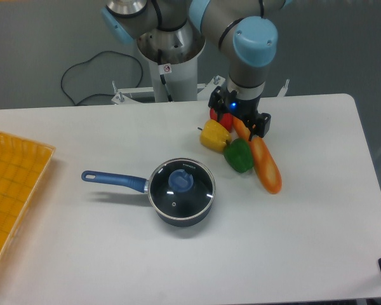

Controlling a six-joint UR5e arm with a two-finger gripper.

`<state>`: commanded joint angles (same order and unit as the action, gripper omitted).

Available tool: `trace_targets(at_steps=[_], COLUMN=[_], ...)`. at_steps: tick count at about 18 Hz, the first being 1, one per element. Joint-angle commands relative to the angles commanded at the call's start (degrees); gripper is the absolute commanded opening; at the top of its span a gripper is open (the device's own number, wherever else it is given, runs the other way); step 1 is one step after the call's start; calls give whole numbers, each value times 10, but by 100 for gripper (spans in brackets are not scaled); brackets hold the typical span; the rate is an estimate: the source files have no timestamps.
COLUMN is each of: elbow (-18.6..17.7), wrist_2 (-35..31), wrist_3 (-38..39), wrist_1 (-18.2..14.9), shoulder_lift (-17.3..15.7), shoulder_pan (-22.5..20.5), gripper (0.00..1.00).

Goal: Open the lid
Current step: 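Lower the right gripper over the blue knob of the glass lid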

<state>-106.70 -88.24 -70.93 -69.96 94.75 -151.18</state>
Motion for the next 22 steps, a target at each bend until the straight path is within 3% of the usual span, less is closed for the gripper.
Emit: trace_targets(at_steps=[7, 22], elbow=[4, 22], wrist_2=[-6, -7], wrist_3=[4, 50], wrist_1=[42, 58], shoulder_lift=[25, 63], shoulder_pan=[47, 104], gripper=[100, 100])
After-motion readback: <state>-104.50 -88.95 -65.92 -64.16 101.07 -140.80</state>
